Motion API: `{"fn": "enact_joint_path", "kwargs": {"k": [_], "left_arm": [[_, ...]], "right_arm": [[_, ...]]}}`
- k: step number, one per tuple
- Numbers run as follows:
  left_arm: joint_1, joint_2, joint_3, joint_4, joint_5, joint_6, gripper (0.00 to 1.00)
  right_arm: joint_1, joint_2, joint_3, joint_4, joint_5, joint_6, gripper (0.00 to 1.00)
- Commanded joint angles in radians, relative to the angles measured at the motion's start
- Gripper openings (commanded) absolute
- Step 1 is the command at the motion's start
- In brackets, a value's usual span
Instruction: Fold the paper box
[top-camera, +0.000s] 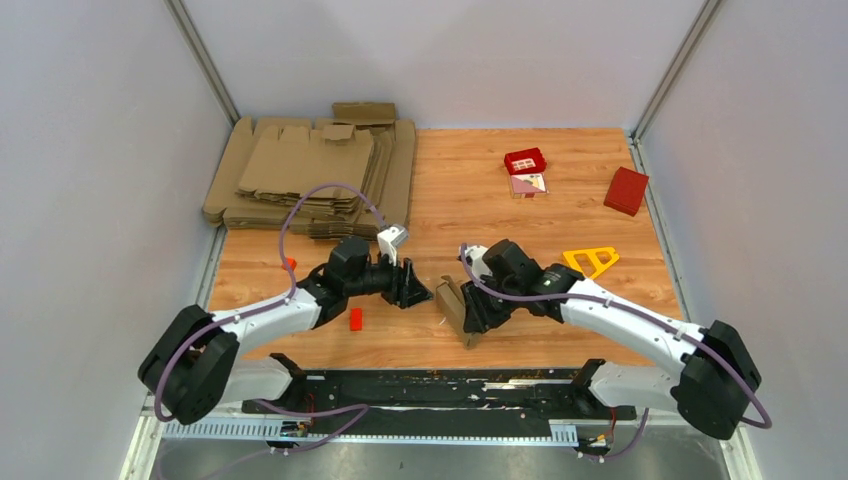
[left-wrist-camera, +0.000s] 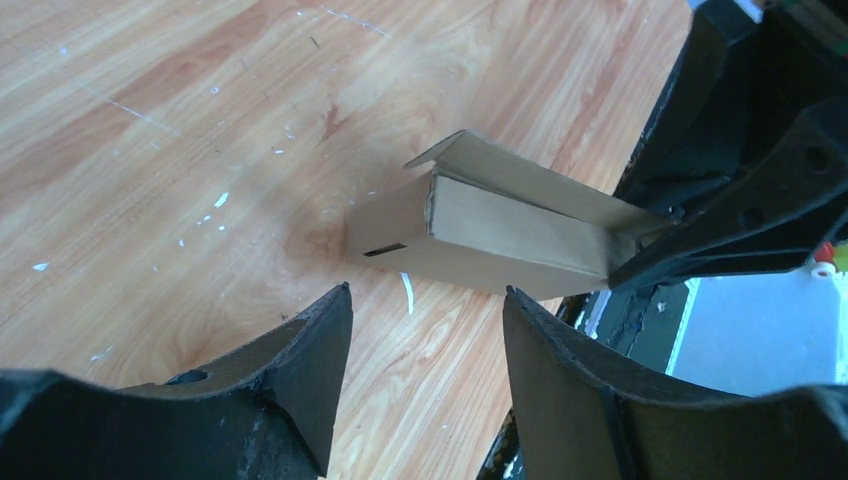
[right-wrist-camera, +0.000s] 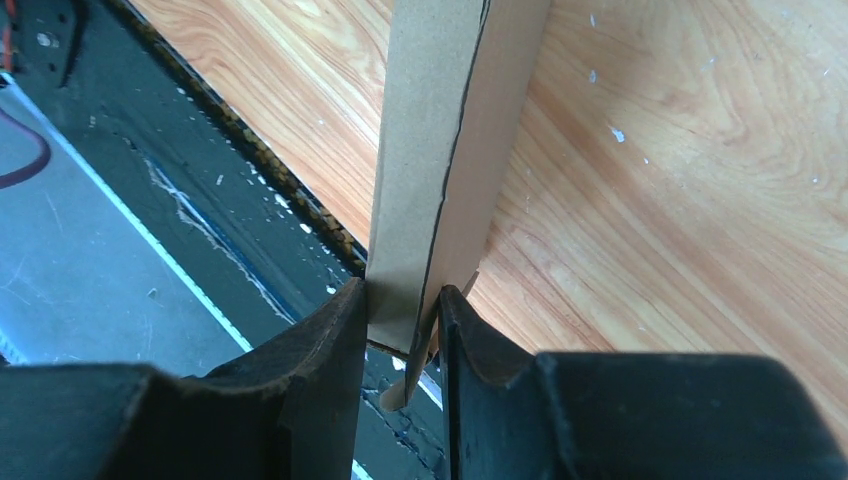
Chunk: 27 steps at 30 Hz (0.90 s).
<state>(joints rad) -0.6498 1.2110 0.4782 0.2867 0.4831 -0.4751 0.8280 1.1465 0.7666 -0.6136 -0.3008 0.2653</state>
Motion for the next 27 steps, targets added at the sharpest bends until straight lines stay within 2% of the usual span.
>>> {"fn": "enact_joint_path", "kwargs": {"k": [1,4,6,12,17,22,27], "left_arm": [[0.007,0.047,-0.002,0.121,0.083,0.050,0.64],[0.007,0.073,-0.010,0.144,0.076,0.056,0.63],[0.006,0.094,-0.006,0.149,0.082,0.054,0.60],[-0.007,0.167,-0.025,0.243,0.112,0.005,0.42],[-0.086,0.234,0.020,0.230,0.073,0.025,0.34],[-0.128,0.269,0.048,0.229,0.053,0.028,0.33],[-0.138,0.297,0.050,0.296,0.079,-0.004,0.33]], "right_arm": [[0.002,0.055,0.027,0.047,0.002,-0.022,0.26],[0.001,0.076,0.034,0.044,0.019,-0.024,0.29],[0.002,0.084,0.042,0.038,0.033,-0.025,0.38],[0.007,0.102,0.082,-0.003,0.100,-0.014,0.61],[0.020,0.137,0.123,-0.023,0.135,0.005,0.66],[0.053,0.172,0.157,-0.035,0.154,0.013,0.80],[0.106,0.211,0.195,-0.078,0.246,0.041,0.84]]}}
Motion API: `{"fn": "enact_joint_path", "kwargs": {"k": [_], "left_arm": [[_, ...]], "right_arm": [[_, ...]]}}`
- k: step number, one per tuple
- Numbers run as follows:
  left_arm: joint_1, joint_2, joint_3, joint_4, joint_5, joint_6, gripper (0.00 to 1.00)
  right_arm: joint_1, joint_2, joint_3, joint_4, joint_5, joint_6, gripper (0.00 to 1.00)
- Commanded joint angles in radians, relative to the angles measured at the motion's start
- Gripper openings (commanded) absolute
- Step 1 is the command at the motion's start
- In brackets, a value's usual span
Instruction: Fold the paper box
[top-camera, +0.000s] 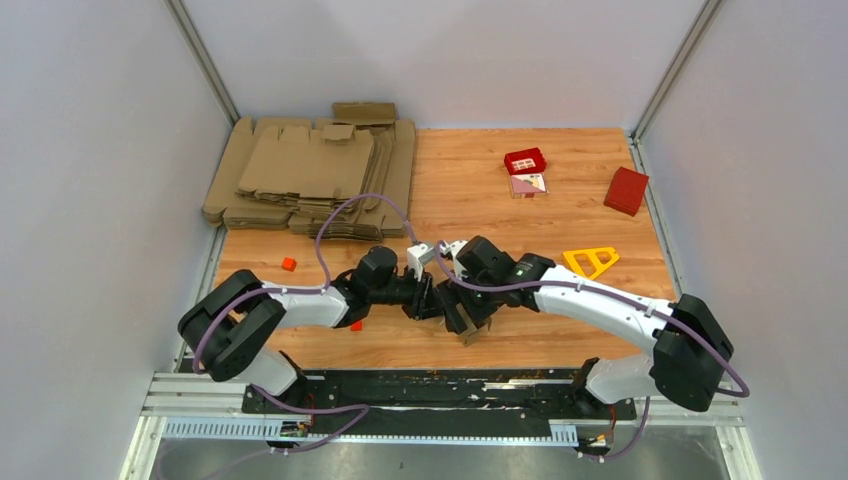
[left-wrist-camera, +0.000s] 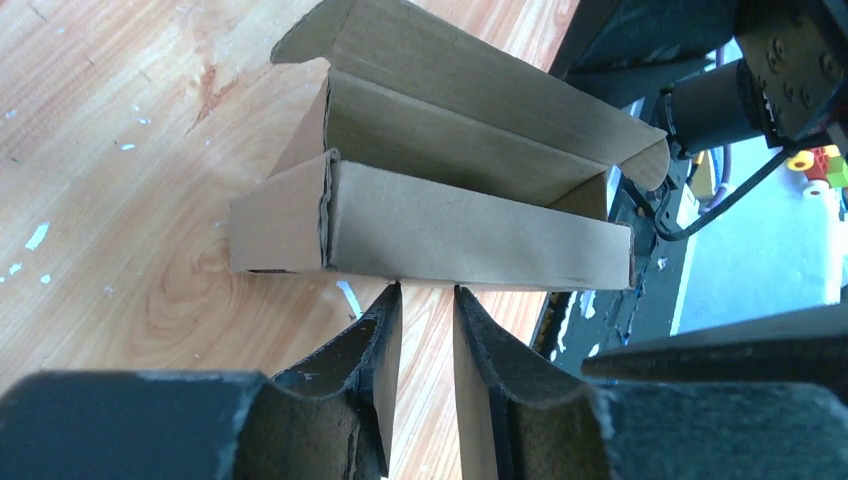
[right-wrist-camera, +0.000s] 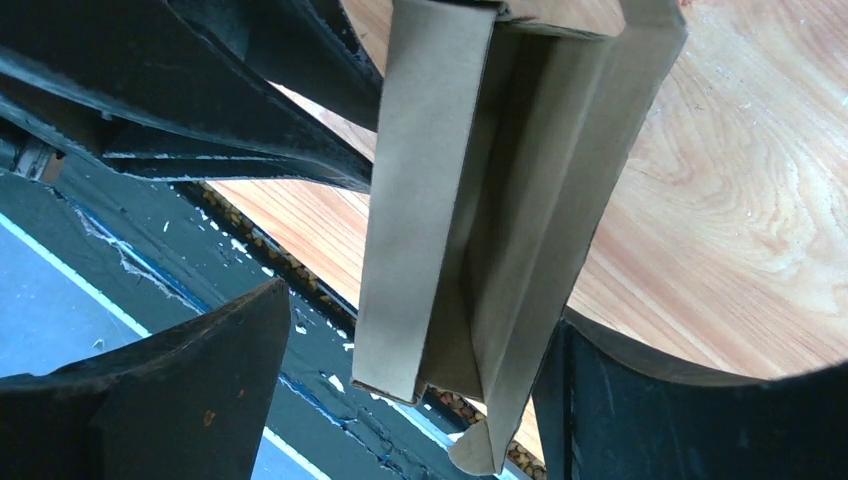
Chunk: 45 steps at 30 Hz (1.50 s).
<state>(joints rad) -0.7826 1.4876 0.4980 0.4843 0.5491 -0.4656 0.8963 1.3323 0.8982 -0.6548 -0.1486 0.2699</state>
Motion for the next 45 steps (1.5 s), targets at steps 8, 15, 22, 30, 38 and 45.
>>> {"fn": "enact_joint_path", "kwargs": {"k": [8,15,22,30,38,45], "left_arm": [[-0.006,0.065,0.042,0.153,0.040,-0.057,0.33],[-0.005,-0.064,0.010,0.048,-0.054,0.012,0.33],[-0.004,-0.377,-0.069,-0.079,-0.253,0.124,0.50],[0.003,-0.474,-0.097,-0.124,-0.341,0.155,0.68],[0.005,-0.417,-0.095,-0.084,-0.299,0.144,0.72],[0.005,-0.359,-0.075,-0.050,-0.203,0.146,0.49]], "right_arm": [[0.089,0.074,0.098,-0.109,0.313,0.088,0.47],[0.087,0.034,0.053,-0.085,0.349,0.073,0.17],[0.079,-0.041,0.017,-0.036,0.184,-0.007,0.17],[0.079,-0.047,0.004,-0.017,-0.020,-0.075,0.16],[0.082,-0.079,-0.024,0.011,-0.073,-0.095,0.16],[0.094,-0.063,-0.012,-0.006,-0.066,-0.100,0.15]]}}
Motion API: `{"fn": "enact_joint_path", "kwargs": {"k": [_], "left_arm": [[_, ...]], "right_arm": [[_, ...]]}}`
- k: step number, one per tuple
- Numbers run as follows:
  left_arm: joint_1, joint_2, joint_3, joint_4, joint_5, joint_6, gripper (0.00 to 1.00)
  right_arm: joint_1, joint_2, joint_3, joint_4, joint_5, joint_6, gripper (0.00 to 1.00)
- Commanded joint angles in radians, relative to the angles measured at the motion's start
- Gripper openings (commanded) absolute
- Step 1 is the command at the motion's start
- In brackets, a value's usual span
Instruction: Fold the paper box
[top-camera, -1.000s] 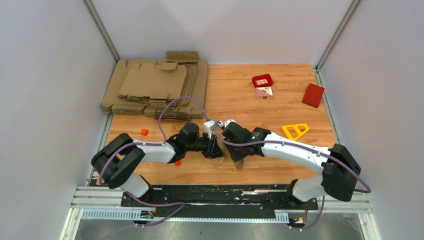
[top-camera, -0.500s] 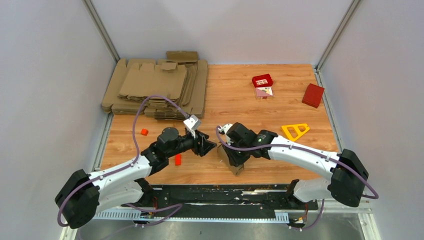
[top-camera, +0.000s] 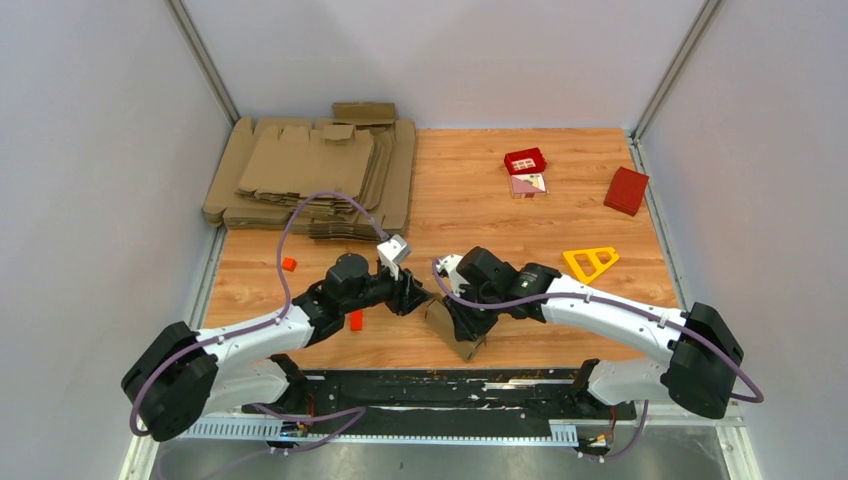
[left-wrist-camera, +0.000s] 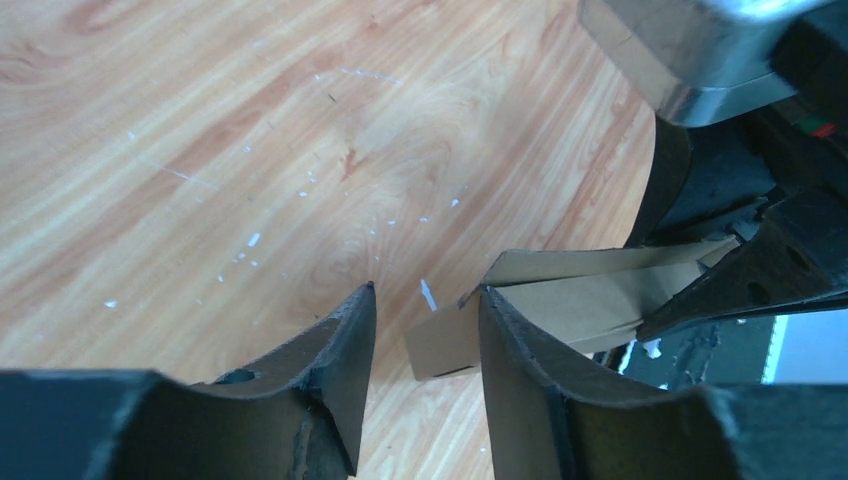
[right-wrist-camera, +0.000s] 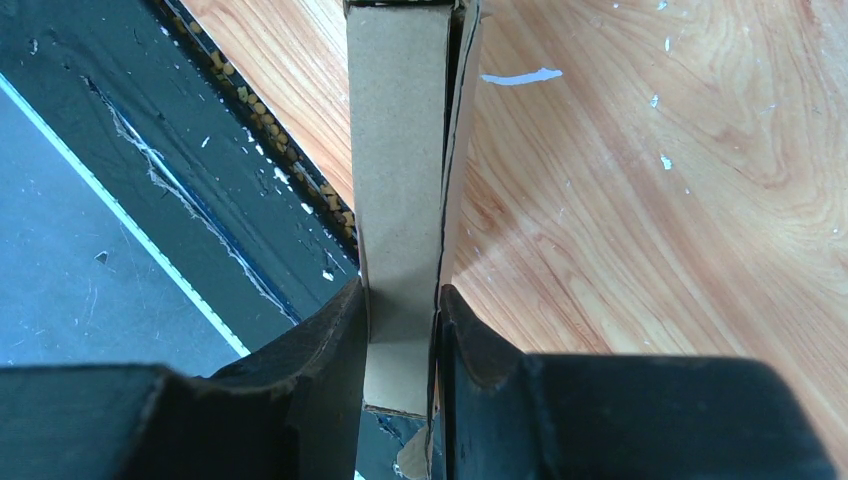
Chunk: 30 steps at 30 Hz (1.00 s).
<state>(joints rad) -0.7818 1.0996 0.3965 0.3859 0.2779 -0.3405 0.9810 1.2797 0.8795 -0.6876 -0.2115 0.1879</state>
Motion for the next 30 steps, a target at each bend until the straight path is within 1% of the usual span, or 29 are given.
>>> {"fn": "enact_joint_path", "kwargs": {"k": [1,3,5,8,10,12,19,22,25,30], "left_arm": [[0.004,0.033,0.028,0.051,0.079,0.022,0.44],[0.004,0.037,0.030,0.054,0.090,0.023,0.36],[0.004,0.034,0.029,0.056,0.097,0.024,0.33],[0.004,0.037,0.031,0.058,0.101,0.022,0.34],[0.004,0.033,0.031,0.054,0.099,0.022,0.38],[0.004,0.027,0.028,0.060,0.106,0.023,0.39],[0.004,0.067,0.045,0.059,0.142,0.020,0.33],[0.004,0.074,0.051,0.057,0.155,0.020,0.22],[0.004,0.077,0.054,0.056,0.162,0.018,0.15],[0.004,0.042,0.042,0.059,0.160,0.022,0.07]], "right_arm": [[0.010,-0.007,0.008,0.024,0.005,-0.016,0.15],[0.010,0.000,0.014,0.018,0.021,-0.012,0.15],[0.011,0.010,0.021,0.013,0.030,-0.008,0.15],[0.015,0.018,0.027,0.014,0.026,-0.011,0.15],[0.017,0.025,0.034,0.014,0.025,-0.012,0.15],[0.020,0.031,0.036,0.014,0.025,-0.012,0.14],[0.027,0.041,0.043,0.014,0.017,-0.015,0.14],[0.028,0.041,0.045,0.015,0.027,-0.013,0.14],[0.028,0.045,0.045,0.015,0.035,-0.009,0.14],[0.028,0.066,0.051,0.009,0.069,0.003,0.14]]}}
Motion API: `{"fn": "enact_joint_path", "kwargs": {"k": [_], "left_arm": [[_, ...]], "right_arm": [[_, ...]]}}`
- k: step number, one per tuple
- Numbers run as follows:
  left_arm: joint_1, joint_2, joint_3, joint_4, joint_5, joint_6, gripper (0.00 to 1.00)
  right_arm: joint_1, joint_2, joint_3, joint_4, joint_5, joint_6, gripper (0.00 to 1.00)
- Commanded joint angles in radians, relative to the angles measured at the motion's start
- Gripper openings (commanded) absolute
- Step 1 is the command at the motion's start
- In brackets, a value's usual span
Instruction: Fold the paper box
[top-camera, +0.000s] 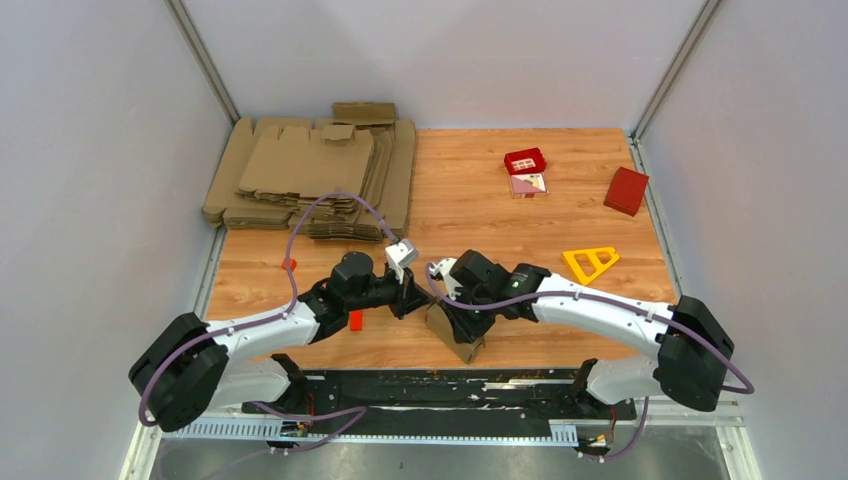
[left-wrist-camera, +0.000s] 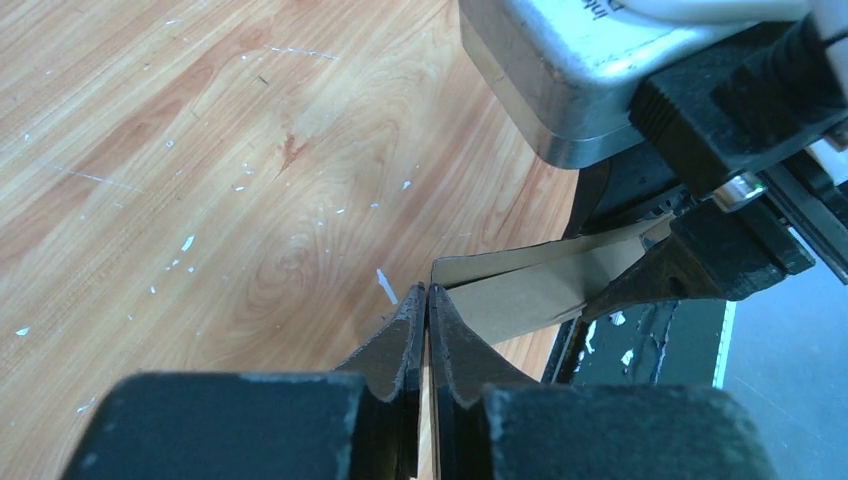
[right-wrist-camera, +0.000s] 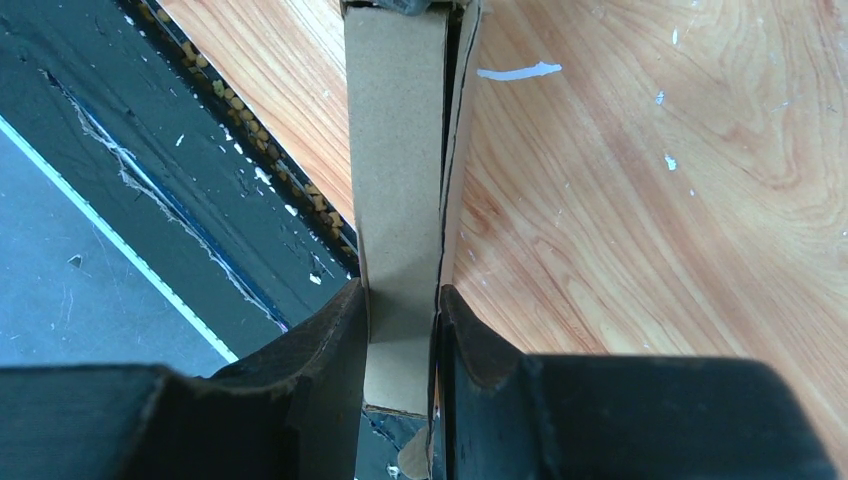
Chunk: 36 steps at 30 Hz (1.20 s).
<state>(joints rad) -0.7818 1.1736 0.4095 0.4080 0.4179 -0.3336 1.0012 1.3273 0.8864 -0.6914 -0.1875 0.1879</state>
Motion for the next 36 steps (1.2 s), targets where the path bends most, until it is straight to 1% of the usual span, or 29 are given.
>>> {"fn": "enact_joint_path", "kwargs": {"k": [1,6,9,11,12,20,21,23,24,34,36], "left_arm": [[0.004,-0.037,0.025,0.042,0.023,0.013,0.07],[0.004,-0.031,0.026,0.048,0.037,0.005,0.00],[0.003,-0.028,0.029,0.038,0.032,0.008,0.00],[0.003,-0.031,0.031,0.032,0.027,0.007,0.00],[0.003,-0.034,0.031,0.030,0.027,0.007,0.00],[0.003,-0.039,0.032,0.031,0.037,-0.004,0.00],[0.004,-0.039,0.032,0.031,0.038,-0.005,0.00],[0.003,-0.035,0.032,0.029,0.035,-0.005,0.00],[0.003,-0.034,0.034,0.027,0.035,-0.005,0.00],[0.003,-0.010,0.041,0.020,0.027,-0.006,0.00],[0.003,-0.003,0.044,0.018,0.028,-0.007,0.00]], "right_arm": [[0.008,0.024,0.049,0.012,0.059,0.011,0.15],[0.008,0.043,0.074,0.004,0.088,0.027,0.19],[0.009,0.050,0.084,-0.003,0.107,0.032,0.26],[0.009,0.051,0.085,-0.001,0.115,0.037,0.35],[0.010,0.053,0.084,-0.002,0.118,0.039,0.38],[0.011,0.079,0.110,0.011,0.162,0.055,0.43],[0.011,0.081,0.112,0.014,0.161,0.054,0.45],[0.014,0.080,0.114,0.020,0.166,0.055,0.53],[0.014,0.077,0.114,0.023,0.165,0.055,0.55],[0.014,0.048,0.111,0.057,0.156,0.064,0.57],[0.014,0.042,0.108,0.065,0.163,0.070,0.55]]}}
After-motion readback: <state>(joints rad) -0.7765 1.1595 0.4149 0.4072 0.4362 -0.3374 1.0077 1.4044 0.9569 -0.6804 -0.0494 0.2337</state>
